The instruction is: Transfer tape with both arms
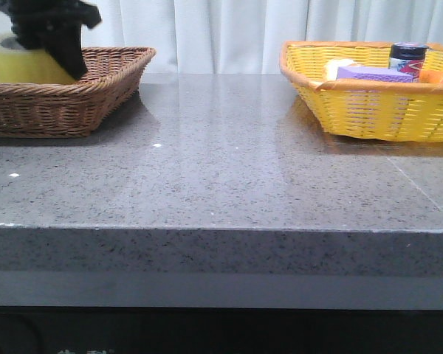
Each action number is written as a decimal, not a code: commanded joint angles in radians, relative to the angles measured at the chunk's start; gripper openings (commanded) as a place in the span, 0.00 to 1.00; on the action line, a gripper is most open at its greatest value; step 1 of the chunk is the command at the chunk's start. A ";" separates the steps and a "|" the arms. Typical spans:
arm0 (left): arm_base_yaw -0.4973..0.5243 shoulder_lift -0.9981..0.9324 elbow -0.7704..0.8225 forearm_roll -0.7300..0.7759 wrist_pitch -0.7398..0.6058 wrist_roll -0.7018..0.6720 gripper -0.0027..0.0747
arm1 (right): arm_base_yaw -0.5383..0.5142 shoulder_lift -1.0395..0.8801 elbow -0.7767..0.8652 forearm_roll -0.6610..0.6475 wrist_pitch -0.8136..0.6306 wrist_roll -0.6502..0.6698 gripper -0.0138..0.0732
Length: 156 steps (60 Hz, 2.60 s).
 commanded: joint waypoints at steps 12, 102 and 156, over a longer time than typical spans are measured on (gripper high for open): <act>0.000 -0.044 -0.038 -0.034 -0.062 -0.021 0.55 | -0.005 0.002 -0.026 0.001 -0.065 -0.001 0.72; -0.243 -1.376 1.092 -0.076 -0.409 -0.205 0.67 | -0.005 0.002 -0.026 0.001 -0.067 -0.001 0.72; -0.243 -1.479 1.179 -0.080 -0.418 -0.205 0.01 | -0.005 0.002 -0.026 0.001 -0.017 -0.001 0.08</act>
